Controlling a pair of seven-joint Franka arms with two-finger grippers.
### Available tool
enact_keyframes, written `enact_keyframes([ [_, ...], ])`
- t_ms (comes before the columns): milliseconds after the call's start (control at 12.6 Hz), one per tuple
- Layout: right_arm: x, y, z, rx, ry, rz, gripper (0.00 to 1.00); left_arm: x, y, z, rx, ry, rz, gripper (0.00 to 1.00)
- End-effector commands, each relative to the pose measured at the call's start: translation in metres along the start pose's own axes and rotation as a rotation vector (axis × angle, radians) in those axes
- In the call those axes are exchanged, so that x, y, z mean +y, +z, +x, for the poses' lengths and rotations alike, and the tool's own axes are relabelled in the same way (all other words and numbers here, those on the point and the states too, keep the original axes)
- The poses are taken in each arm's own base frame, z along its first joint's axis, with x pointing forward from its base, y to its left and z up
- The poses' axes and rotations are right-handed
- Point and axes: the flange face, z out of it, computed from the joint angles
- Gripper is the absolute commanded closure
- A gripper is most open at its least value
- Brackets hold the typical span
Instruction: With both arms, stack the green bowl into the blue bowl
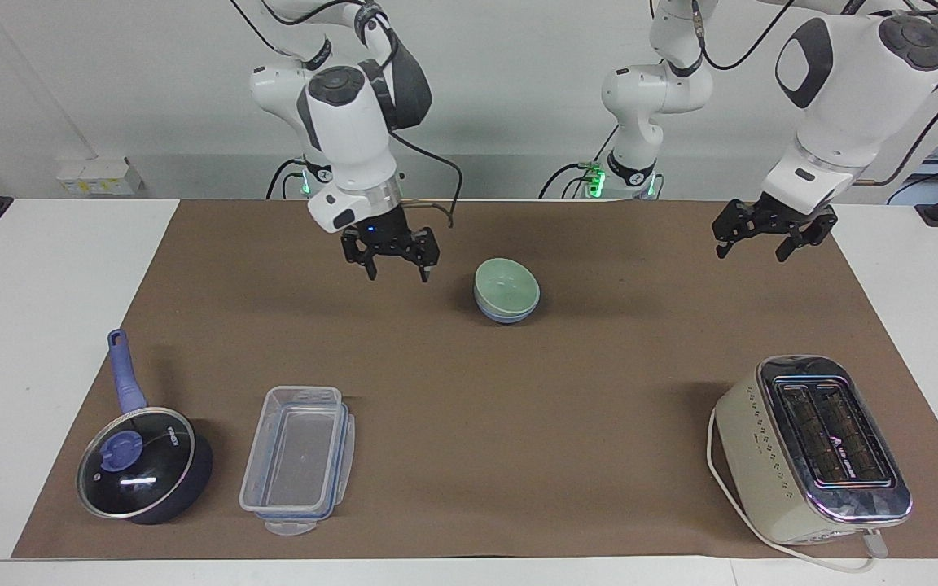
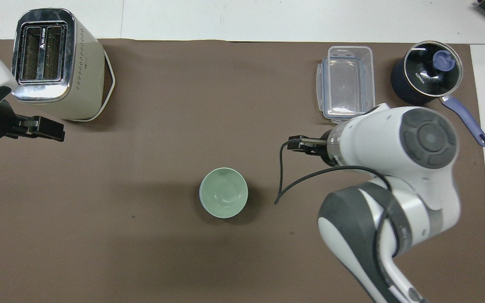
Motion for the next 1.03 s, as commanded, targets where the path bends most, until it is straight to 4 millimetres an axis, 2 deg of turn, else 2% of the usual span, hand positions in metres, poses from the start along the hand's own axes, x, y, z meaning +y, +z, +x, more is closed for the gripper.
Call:
enact_keyframes([
  [0,0.042,-0.054,0.035,0.013,-0.007,-0.035,0.00,-0.002,-0.001,-0.006,-0.011,-0.009,0.023,0.00],
  [159,0.077,-0.084,0.054,0.039,-0.005,-0.076,0.00,-0.002,-0.001,-0.006,-0.011,-0.009,0.023,0.00],
  [239,0.085,-0.098,0.058,0.046,-0.007,-0.101,0.00,-0.002,-0.001,-0.006,-0.011,-0.009,0.023,0.00],
  [318,0.089,-0.112,0.058,0.035,-0.013,-0.124,0.00,-0.002,-0.001,-0.006,-0.011,-0.008,0.023,0.00],
  [478,0.107,-0.123,0.056,-0.013,-0.010,-0.146,0.00,-0.002,0.000,-0.006,-0.012,-0.008,0.023,0.00],
  [637,0.111,-0.142,0.039,-0.024,-0.012,-0.156,0.00,-0.002,-0.001,-0.006,-0.011,-0.008,0.023,0.00],
  [716,0.112,-0.142,0.033,-0.045,-0.014,-0.165,0.00,-0.001,-0.001,-0.006,-0.011,-0.006,0.023,0.00],
  [955,0.120,-0.141,0.036,-0.054,-0.008,-0.151,0.00,-0.002,-0.001,-0.006,-0.011,-0.008,0.023,0.00],
])
